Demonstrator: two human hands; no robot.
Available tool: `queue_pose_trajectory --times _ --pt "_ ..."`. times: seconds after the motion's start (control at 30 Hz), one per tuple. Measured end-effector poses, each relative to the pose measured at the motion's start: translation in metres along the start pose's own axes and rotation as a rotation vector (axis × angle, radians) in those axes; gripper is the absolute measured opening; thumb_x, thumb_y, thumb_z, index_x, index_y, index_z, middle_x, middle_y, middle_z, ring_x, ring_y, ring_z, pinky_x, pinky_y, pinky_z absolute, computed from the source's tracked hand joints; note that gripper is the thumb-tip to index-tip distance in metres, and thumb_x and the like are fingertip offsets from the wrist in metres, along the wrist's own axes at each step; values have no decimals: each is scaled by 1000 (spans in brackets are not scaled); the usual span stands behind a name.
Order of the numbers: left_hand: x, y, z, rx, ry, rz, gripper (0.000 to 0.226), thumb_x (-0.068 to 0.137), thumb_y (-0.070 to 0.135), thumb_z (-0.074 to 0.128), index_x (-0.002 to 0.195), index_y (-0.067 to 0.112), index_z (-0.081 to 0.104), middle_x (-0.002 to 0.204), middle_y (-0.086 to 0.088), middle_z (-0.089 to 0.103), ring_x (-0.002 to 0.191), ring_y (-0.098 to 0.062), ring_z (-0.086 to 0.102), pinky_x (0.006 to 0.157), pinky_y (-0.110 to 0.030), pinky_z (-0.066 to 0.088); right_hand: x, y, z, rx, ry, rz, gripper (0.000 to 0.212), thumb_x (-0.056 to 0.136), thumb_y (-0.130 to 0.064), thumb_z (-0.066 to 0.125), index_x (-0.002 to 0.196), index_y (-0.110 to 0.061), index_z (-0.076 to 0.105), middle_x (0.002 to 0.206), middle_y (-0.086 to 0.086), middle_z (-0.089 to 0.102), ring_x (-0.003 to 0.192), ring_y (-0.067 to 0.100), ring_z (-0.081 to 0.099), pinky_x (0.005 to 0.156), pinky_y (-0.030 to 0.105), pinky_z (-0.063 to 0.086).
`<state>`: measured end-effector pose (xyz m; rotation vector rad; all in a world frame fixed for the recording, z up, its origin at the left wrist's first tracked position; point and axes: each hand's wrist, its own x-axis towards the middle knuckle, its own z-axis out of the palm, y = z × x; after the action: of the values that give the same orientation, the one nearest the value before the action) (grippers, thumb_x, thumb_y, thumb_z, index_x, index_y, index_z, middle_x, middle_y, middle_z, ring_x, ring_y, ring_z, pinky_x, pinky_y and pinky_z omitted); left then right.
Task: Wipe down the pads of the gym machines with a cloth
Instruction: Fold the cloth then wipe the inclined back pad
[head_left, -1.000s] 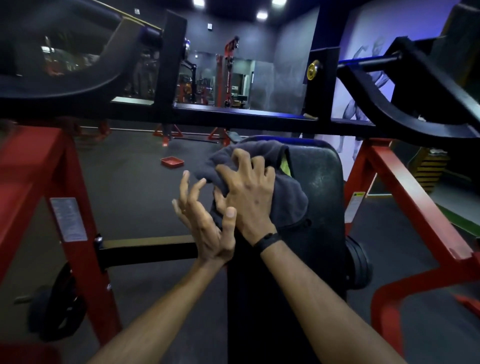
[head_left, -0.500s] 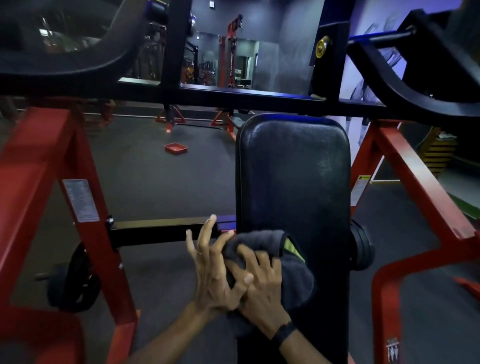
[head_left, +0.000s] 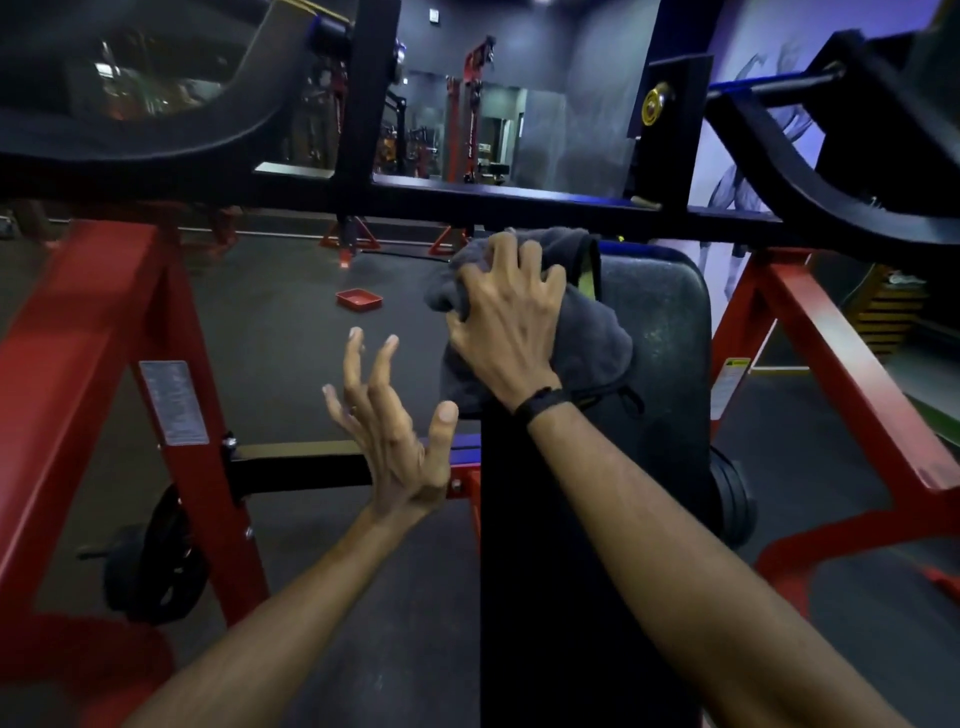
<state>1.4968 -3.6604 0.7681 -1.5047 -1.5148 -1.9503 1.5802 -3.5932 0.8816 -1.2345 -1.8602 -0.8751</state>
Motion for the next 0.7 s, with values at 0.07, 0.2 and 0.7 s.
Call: queue_pose_trajectory --times 0.07,0.2,0.7 --pt "-8 -3 1 5 11 -51 65 93 48 39 148 14 37 164 -12 19 149 -29 26 116 -69 5 -42 -1 -2 64 -24 -64 21 73 -32 63 90 -19 63 113 11 55 96 31 46 71 41 29" --pt "-23 -12 1 36 25 -179 59 96 42 36 147 13 39 163 -11 22 147 -23 27 115 -67 10 -150 -5 1 162 -99 -142 22 70 -33 68 87 -19 63 107 10 57 86 31 47 64 40 29" --pt "-15 -1 9 -87 -72 -66 60 95 38 39 149 14 35 159 -9 31 139 -31 42 105 -67 29 -147 4 7 332 63 -22 21 69 -33 80 82 -22 69 104 6 62 84 27 50 68 39 32"
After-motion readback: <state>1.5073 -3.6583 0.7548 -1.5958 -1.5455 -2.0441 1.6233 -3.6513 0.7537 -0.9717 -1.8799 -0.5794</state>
